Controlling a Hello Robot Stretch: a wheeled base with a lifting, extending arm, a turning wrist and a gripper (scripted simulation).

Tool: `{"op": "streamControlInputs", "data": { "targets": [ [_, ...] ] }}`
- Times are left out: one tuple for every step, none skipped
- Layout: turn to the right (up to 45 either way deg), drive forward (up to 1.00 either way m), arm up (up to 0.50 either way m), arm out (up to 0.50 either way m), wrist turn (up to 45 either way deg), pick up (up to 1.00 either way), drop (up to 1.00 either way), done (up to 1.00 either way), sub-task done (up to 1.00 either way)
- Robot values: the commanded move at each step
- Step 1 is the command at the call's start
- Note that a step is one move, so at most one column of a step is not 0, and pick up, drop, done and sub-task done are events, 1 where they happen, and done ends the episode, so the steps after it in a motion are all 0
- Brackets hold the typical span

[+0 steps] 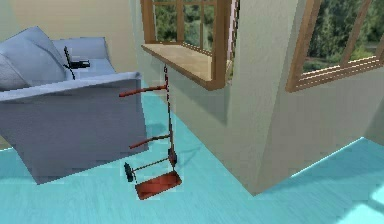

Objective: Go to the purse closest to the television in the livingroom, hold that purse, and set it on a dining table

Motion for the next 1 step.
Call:
{"op": "streamControlInputs", "data": {
  "targets": [
    [0.0, 0.0, 0.1, 0.0, 0.0, 0.0, 0.0, 0.0, 0.0]
  ]
}}
